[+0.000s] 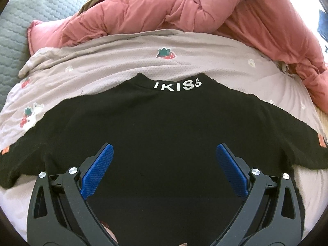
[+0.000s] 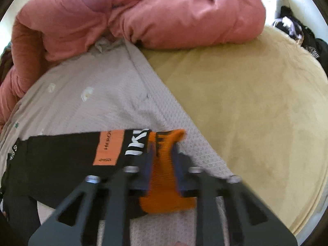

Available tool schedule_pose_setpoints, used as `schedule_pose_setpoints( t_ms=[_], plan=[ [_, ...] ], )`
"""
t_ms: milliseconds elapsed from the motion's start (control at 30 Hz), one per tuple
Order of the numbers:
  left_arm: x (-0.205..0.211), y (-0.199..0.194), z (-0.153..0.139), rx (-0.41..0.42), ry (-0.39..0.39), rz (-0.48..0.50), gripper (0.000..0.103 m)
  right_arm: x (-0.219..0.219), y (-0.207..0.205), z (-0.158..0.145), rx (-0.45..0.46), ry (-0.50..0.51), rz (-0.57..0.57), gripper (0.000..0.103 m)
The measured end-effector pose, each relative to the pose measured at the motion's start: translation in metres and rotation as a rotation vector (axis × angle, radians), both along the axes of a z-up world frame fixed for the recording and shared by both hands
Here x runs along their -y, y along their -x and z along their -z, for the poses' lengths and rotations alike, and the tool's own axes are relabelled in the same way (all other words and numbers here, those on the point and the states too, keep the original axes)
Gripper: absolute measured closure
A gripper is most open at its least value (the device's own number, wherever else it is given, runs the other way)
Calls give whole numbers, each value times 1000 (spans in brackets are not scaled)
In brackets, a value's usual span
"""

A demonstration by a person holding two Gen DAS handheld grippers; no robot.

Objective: Fold small clothes
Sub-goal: 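Move the right tool to the orange-cuffed sleeve and grasp the cuff, then carry the cuff across the shirt back with the right tool and release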

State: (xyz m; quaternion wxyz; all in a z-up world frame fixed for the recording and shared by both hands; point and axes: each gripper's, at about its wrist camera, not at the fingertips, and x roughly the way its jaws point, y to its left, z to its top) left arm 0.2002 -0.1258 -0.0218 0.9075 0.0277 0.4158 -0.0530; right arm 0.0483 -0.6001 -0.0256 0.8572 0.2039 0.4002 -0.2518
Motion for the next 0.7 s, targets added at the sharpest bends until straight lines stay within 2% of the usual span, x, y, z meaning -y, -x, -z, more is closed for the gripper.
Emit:
schedule_pose_setpoints(
  t_ms=[200,300,433,700],
  plan=[
    [-7,-2,6,-4,38,63,9,-22,7,-23,49,16,-11,95],
    [-12,-3,10,-11,44,64,9,-42,4,-39,71,27,-39,95],
    [-25,-3,10,-26,88,60,9,-82,-11,-66,115,44,-111,95],
    [-56,-1,3,-30,180,35,9,-161,-41,-103,187,11,-287,95]
  ],
)
